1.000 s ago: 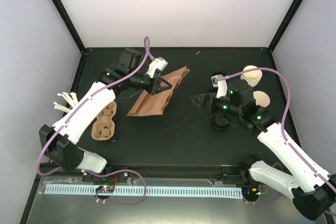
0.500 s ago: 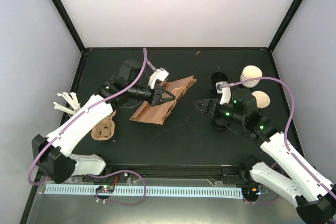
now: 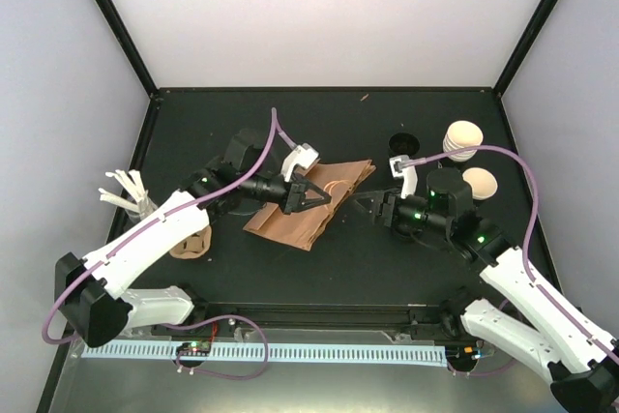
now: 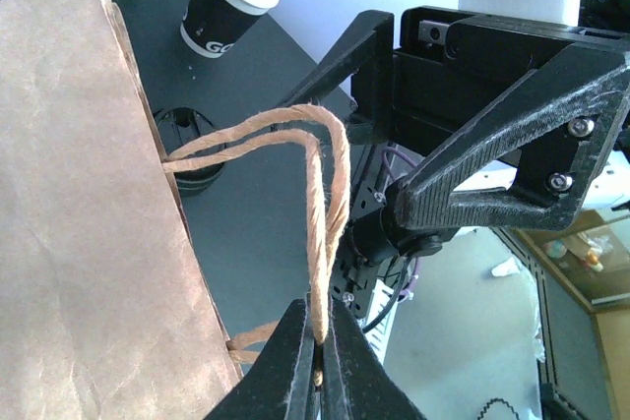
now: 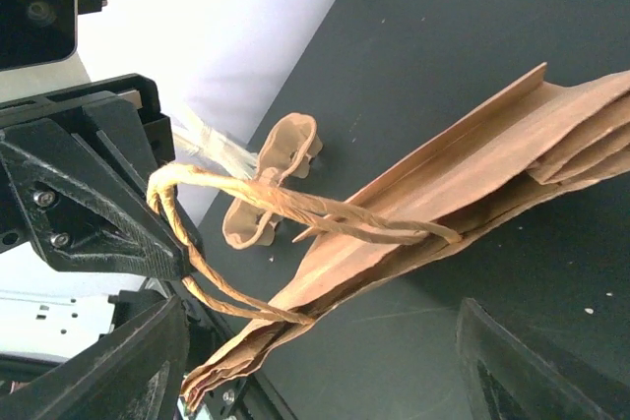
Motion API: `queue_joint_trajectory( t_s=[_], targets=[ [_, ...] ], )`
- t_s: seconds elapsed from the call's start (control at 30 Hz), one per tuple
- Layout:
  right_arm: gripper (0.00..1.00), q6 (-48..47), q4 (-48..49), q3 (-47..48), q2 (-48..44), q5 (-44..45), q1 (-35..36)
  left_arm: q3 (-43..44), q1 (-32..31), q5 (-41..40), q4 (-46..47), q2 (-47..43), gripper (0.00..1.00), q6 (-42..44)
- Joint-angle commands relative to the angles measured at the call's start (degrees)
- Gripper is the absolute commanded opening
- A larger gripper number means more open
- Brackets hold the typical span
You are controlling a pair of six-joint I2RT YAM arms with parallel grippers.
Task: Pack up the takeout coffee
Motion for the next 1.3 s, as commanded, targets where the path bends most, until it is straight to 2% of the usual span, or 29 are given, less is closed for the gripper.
queue_joint_trajectory(
  t_s=[0.0, 0.17, 0.4, 0.57, 0.7, 0.83, 1.27],
  targets=[
    [0.76, -1.6, 0.2, 3.1, 1.5, -1.6, 1.0, -0.2, -1.1, 0.5, 5.3, -0.3, 0.02, -1.6],
    [0.79, 5.1, -6.4, 8.0, 3.6, 3.2, 0.9, 0.2, -1.5, 2.6, 7.4, 1.9, 0.02, -1.3],
    [0.76, 13.7, -1.4, 4.6, 0.9, 3.7, 1.0, 0.2, -1.8, 5.1, 10.6, 3.4, 0.02, -1.0],
    [0.74, 14.3, -2.3, 5.6, 3.6, 2.4, 1.0, -0.6, -2.0, 6.1, 11.2, 3.4, 0.02, -0.8],
    [0.85, 15.5, -1.7, 6.2, 5.2, 2.0, 1.0, -1.4, -2.0, 6.2, 12.0, 3.4, 0.02, -0.6],
    [0.89, 17.6, 0.2, 6.1, 5.2, 2.1, 1.0, -1.1, -2.1, 6.5, 12.0, 4.6, 0.02, -0.3],
    [0.89, 17.2, -4.2, 6.2, 5.8, 4.5, 0.9, -0.9, -2.0, 6.6, 12.1, 4.9, 0.02, -0.2]
  ],
)
